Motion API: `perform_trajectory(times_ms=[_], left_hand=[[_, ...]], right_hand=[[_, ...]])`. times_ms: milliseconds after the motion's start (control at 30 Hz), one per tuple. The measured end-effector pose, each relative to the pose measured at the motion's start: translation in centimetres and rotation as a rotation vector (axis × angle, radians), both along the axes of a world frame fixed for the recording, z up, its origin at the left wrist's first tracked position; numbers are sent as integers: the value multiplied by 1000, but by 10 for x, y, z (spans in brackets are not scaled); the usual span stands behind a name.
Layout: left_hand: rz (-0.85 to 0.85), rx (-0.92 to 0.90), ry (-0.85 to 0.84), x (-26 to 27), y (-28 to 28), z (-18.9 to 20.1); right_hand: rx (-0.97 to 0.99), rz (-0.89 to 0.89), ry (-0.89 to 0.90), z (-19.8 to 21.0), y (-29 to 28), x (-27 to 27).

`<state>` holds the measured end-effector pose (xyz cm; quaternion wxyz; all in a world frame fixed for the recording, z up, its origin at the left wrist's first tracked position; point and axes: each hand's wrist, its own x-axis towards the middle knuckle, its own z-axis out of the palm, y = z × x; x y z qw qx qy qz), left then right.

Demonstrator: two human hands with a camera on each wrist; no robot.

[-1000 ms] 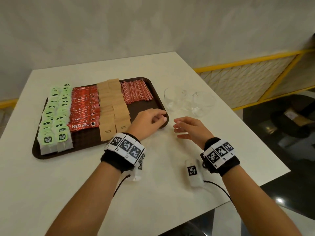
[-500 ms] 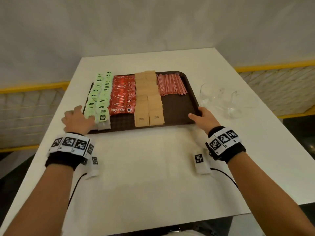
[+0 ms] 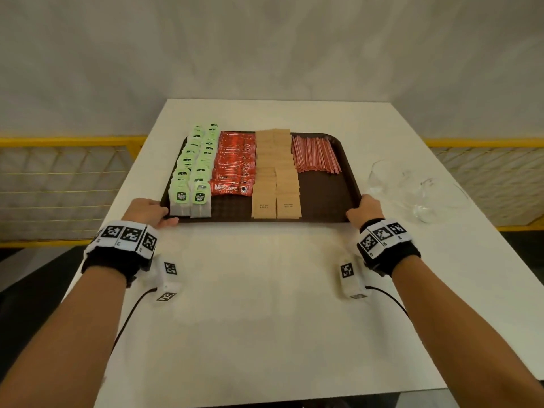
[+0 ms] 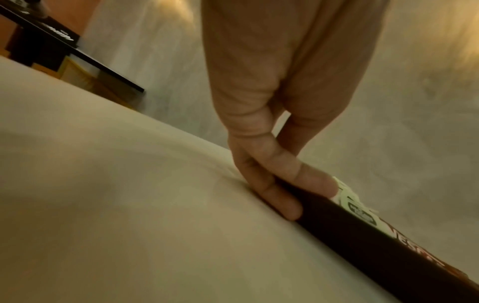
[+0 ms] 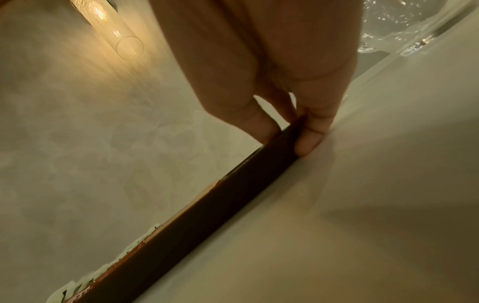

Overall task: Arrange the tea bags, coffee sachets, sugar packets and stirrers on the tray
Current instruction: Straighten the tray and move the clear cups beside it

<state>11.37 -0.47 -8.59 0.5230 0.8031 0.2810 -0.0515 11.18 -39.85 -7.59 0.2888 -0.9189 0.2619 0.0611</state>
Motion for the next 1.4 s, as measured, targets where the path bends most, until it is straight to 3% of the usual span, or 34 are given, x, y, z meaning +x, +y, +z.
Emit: perform_trajectory(times_ms=[233, 433, 1400], left_hand=[[90, -117, 87, 4, -2, 10], [23, -135, 52, 10, 5, 1], [-37, -90, -6, 19, 13, -7]], right_hand=[[-66, -6, 14, 1, 5, 12], [-78, -6, 17, 1, 6, 16], [-85, -20, 16, 4, 10, 14]])
